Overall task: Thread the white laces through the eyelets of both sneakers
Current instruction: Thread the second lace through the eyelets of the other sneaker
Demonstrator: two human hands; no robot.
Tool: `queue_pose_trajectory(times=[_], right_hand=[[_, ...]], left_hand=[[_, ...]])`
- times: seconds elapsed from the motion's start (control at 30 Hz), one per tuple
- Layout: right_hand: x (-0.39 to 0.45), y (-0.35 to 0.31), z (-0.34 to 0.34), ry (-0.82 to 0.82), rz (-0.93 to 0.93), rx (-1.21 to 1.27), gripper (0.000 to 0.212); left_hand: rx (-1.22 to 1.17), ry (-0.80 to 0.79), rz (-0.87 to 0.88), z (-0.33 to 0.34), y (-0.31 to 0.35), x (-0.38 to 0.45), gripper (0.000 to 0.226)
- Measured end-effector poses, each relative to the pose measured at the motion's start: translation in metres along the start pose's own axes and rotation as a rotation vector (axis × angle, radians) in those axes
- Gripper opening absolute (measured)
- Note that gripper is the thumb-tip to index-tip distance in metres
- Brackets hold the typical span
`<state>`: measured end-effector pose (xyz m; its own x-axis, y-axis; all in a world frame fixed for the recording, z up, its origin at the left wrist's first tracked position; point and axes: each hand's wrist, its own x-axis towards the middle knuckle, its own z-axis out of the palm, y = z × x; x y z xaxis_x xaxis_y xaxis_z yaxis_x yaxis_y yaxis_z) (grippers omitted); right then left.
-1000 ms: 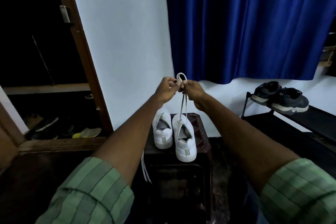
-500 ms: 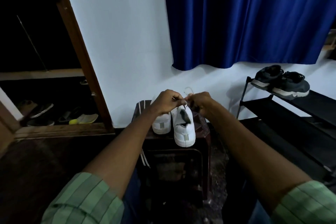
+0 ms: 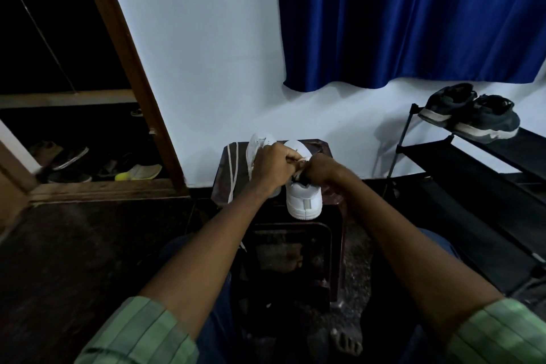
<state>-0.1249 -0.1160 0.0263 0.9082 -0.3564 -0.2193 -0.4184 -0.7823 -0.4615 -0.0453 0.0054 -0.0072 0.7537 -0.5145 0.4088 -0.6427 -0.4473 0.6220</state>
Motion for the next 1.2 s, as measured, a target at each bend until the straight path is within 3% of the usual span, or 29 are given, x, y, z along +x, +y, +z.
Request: queue_pose_trajectory(times=[0.07, 0.13, 0.3, 0.37, 0.5, 0.6, 0.73, 0.9, 1.03, 1.13, 1.2], right_hand=[[0.001, 0.002, -0.012, -0.079, -0.007, 0.051, 0.023], [0.000, 0.006, -0.021, -0.047, 0.000, 0.152, 0.010], [0.008, 0.017, -0.014, 0.250, -0.080, 0.212, 0.022], [0.006, 0.019, 0.000, 0.372, -0.078, 0.196, 0.010], [0.004, 0.024, 0.021, 0.500, -0.070, 0.305, 0.015], [0.004, 0.026, 0.025, 0.468, -0.127, 0.232, 0.019], [0.004, 0.031, 0.016, 0.275, -0.288, 0.085, 0.024], [0.008, 0.040, 0.012, 0.548, -0.225, 0.175, 0.022], [0.018, 0.040, 0.021, 0.485, -0.227, 0.141, 0.015], [0.021, 0.042, 0.029, 0.551, -0.238, 0.188, 0.005], [0.018, 0.042, 0.030, 0.554, -0.271, 0.189, 0.011]], left_hand=[[-0.009, 0.007, -0.001, 0.003, -0.003, -0.006, 0.019], [0.014, -0.003, 0.002, 0.002, -0.003, -0.010, 0.018], [0.243, -0.037, 0.049, 0.005, 0.006, -0.012, 0.010], [0.330, -0.095, 0.038, 0.004, 0.010, -0.010, 0.005], [0.247, -0.221, 0.024, -0.008, 0.009, -0.003, 0.017], [0.210, -0.173, 0.013, -0.016, 0.010, 0.000, 0.014], [0.184, -0.064, -0.028, -0.010, 0.006, -0.010, 0.017], [0.096, 0.015, -0.076, 0.003, -0.002, -0.018, 0.030], [0.129, 0.038, -0.127, 0.007, 0.003, -0.017, 0.032], [0.169, 0.032, -0.165, 0.008, 0.002, -0.015, 0.036], [0.175, 0.023, -0.174, 0.009, 0.003, -0.015, 0.040]])
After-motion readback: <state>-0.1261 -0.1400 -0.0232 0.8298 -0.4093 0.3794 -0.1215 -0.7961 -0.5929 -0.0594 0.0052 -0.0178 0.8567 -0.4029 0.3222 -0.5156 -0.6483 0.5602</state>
